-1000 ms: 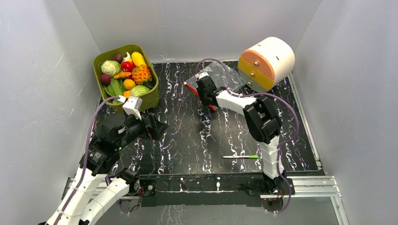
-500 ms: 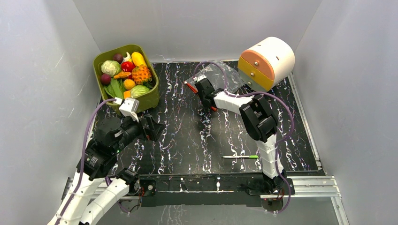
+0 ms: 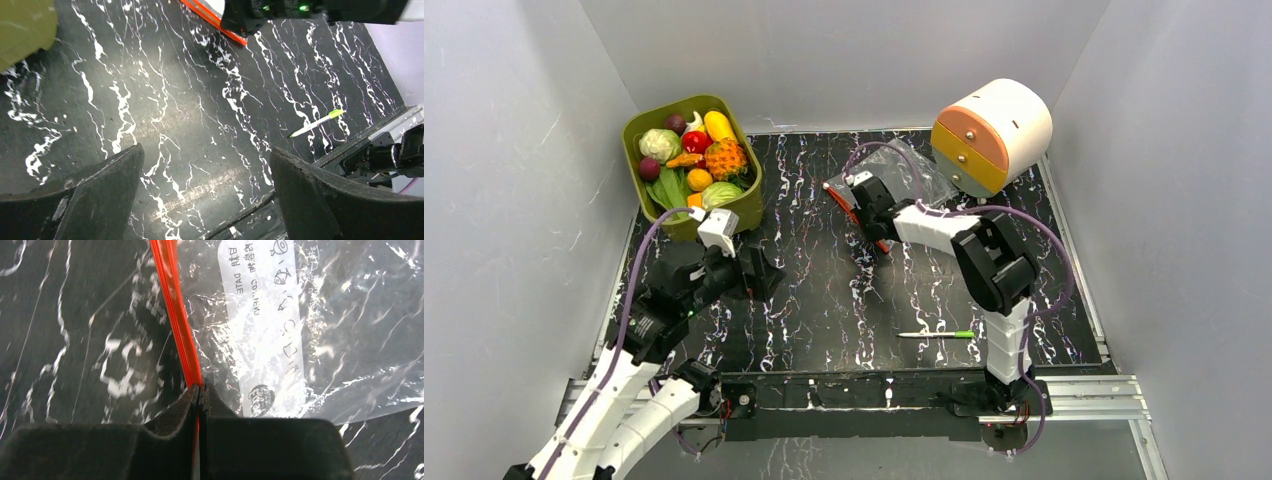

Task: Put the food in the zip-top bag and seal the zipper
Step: Pick up the zipper food storage bag at the center of the board, then open the zipper of the food storage bag at the center of the board.

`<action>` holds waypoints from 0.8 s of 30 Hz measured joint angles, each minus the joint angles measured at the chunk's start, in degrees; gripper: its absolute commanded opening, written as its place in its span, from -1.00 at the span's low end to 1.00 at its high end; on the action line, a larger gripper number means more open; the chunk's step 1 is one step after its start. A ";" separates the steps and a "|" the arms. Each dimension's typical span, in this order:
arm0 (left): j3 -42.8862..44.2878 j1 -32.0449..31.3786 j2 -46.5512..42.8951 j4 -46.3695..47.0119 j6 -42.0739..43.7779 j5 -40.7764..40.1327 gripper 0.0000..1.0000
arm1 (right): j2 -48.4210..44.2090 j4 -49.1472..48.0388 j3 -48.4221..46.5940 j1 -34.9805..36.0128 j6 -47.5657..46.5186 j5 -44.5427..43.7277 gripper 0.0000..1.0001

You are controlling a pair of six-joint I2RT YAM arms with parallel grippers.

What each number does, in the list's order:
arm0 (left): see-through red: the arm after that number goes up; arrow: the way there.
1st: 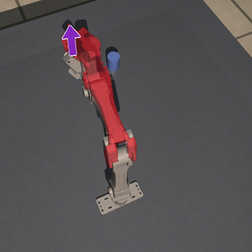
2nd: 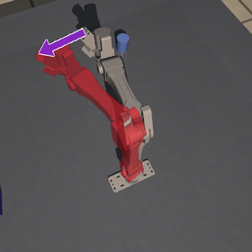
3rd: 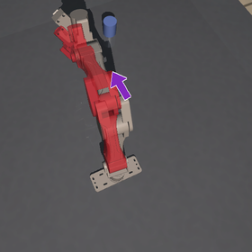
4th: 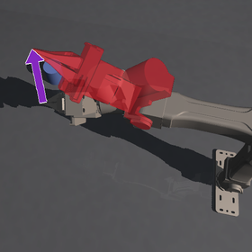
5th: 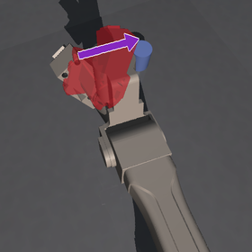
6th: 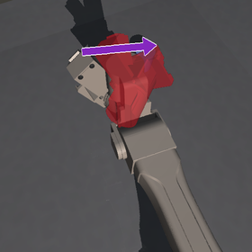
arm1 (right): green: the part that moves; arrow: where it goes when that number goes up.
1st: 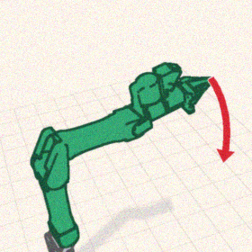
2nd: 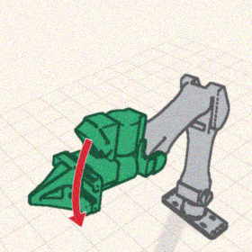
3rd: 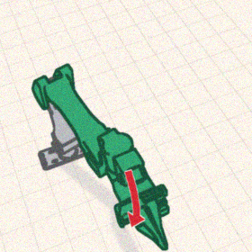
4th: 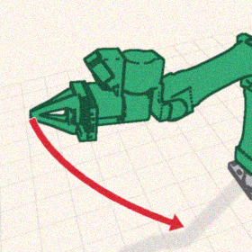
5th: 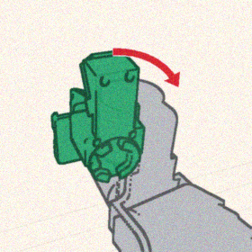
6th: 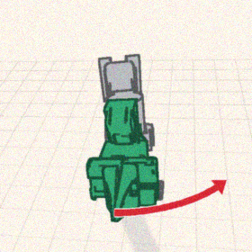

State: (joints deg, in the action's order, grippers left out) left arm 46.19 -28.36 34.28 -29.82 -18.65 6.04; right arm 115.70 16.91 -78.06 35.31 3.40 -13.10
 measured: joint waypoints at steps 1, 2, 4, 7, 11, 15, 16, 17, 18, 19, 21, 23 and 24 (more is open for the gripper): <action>-0.33 0.00 0.74 0.11 -0.68 0.20 0.87 | -1.38 -0.11 1.62 0.02 0.57 0.72 -1.00; -0.55 0.00 1.44 0.20 -1.38 0.42 0.85 | -2.97 -0.26 3.43 0.11 1.22 1.51 -1.00; -1.11 0.00 3.80 0.83 -3.78 0.98 0.79 | -7.50 -0.31 7.63 0.31 2.80 3.52 -1.00; -1.68 0.00 6.73 2.32 -7.78 2.32 0.64 | -14.73 -1.09 12.41 0.85 5.40 7.13 -1.00; -3.39 0.00 8.46 6.03 -16.50 2.62 0.50 | -25.03 -0.59 16.90 2.54 9.70 11.63 -1.00; -4.11 0.00 11.02 8.15 -21.05 2.86 0.45 | -32.44 -0.42 19.28 5.51 13.86 14.53 -1.00; -4.20 0.00 11.67 8.81 -22.08 2.95 0.45 | -34.64 -0.42 19.91 6.25 15.10 15.39 -1.00; -4.33 0.00 12.26 9.42 -22.91 3.06 0.45 | -36.65 -0.46 20.31 7.02 16.48 16.39 -1.00; -4.50 0.00 12.76 10.23 -23.69 3.23 0.45 | -38.16 -0.59 20.55 7.58 17.64 17.16 -1.00; -4.70 0.00 13.27 11.04 -24.48 3.50 0.45 | -39.67 -0.76 20.85 7.96 19.04 18.10 -1.00; -4.85 0.00 14.60 12.68 -25.90 4.35 0.46 | -42.18 -1.86 21.90 8.15 21.97 19.71 -1.00; -4.85 0.00 15.93 14.36 -26.84 5.29 0.47 | -43.98 -2.86 23.04 8.28 24.70 21.03 -1.00; -4.83 0.00 16.63 15.34 -27.32 5.86 0.47 | -44.54 -3.50 23.61 8.44 25.81 21.46 -1.00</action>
State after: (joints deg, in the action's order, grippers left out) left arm 41.36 -28.36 50.92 -14.48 -45.98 11.90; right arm 71.16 13.41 -54.46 43.75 29.21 8.36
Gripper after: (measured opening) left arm 0.730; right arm 0.009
